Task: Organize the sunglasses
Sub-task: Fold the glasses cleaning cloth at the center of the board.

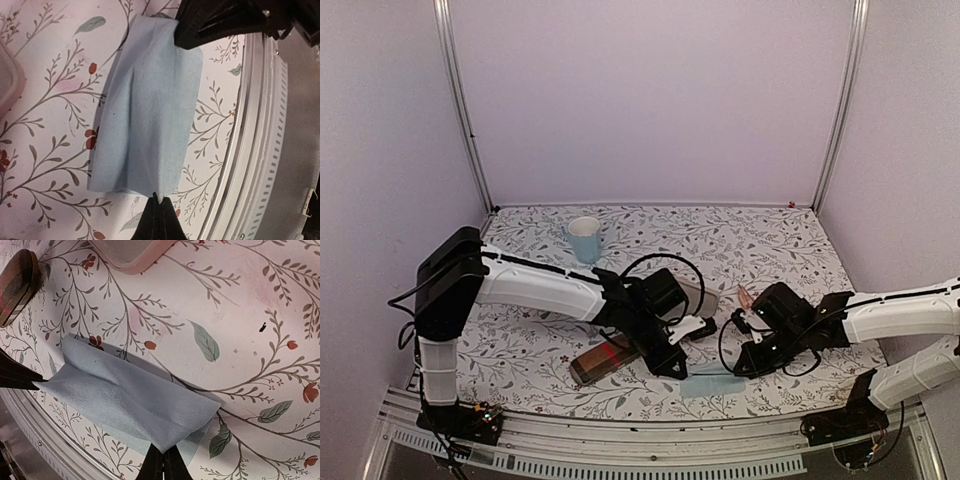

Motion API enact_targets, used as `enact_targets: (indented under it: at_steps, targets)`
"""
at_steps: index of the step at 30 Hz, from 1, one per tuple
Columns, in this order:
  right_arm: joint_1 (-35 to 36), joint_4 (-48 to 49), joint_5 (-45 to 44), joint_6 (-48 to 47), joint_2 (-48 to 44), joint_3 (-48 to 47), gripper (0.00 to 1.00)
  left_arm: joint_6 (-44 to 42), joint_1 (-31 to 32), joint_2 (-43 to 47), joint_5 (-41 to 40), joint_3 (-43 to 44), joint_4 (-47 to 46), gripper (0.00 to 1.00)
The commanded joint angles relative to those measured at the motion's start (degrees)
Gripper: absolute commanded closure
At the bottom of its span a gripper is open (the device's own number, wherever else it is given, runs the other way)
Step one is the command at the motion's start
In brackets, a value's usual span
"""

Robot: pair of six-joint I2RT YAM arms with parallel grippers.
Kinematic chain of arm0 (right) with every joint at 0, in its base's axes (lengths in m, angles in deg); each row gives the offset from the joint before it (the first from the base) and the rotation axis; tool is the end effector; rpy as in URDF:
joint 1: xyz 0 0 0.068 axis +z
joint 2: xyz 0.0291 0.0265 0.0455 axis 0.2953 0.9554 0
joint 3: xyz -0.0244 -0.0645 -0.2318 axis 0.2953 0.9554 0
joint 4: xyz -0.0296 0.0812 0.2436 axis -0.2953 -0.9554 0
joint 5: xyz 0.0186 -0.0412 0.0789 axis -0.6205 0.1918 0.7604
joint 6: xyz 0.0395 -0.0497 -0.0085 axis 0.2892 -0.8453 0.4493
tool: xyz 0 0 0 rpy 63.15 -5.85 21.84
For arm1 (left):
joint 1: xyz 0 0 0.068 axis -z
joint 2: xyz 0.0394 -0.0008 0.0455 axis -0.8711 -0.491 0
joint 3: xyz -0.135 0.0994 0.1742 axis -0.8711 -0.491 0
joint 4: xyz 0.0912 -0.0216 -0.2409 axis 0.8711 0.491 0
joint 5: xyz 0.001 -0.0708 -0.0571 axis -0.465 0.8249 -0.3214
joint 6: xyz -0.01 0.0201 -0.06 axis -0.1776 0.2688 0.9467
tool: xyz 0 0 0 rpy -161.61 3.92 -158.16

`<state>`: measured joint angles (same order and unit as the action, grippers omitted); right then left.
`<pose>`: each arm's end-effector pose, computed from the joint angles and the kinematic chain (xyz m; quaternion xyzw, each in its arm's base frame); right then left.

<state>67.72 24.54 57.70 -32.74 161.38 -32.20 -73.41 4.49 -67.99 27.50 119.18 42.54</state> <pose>0.1356 0.1803 0.1108 -0.1771 0.9537 0.2202 0.1029 0.1515 -0.3778 0.1138 0.4980 0.8064 -0.3143 0.0538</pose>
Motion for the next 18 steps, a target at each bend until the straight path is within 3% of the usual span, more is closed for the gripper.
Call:
enact_targets:
  at_steps: [1,18]
  targets:
    - [-0.3,0.2,1.4,0.6,-1.4,1.3,0.98,0.3,1.7,-0.7,-1.3,-1.3,-0.1,1.00]
    - [-0.2,0.9,4.9,2.4,-3.9,4.8,0.97,1.2,4.3,-0.9,-5.4,-1.7,1.8,1.00]
